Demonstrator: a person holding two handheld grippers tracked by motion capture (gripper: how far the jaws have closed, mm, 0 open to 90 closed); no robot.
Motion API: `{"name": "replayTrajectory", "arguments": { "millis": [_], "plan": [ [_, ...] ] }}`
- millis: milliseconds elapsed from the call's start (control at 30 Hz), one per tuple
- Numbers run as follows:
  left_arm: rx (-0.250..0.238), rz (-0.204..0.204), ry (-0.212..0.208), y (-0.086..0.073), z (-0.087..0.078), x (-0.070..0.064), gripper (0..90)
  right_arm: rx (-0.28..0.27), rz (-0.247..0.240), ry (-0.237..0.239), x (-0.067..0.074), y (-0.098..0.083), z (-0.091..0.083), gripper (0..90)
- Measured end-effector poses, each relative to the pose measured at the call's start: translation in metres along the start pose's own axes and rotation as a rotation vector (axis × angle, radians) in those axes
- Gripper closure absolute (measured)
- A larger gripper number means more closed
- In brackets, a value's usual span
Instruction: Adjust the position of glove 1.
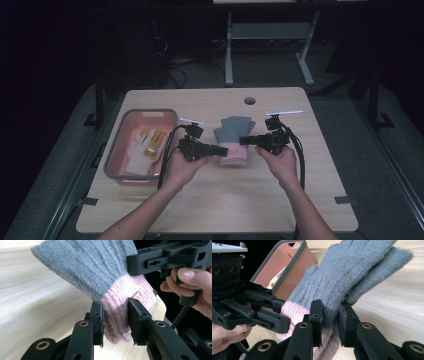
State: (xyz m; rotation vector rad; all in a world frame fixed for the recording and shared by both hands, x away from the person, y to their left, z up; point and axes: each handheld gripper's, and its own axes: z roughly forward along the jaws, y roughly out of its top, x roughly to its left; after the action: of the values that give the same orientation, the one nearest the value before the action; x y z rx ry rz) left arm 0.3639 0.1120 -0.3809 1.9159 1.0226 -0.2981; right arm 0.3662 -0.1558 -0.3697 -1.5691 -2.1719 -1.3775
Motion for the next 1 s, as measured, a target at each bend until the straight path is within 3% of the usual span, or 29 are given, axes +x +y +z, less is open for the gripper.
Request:
{"name": "replayTrajectory", "arguments": {
  "millis": [1000],
  "plan": [
    [-0.041, -0.011, 0.033, -0.004, -0.039, 0.014, 67.1, 0.019, -0.044, 0.036, 0.029, 0.02, 0.027, 75.1]
  ]
}}
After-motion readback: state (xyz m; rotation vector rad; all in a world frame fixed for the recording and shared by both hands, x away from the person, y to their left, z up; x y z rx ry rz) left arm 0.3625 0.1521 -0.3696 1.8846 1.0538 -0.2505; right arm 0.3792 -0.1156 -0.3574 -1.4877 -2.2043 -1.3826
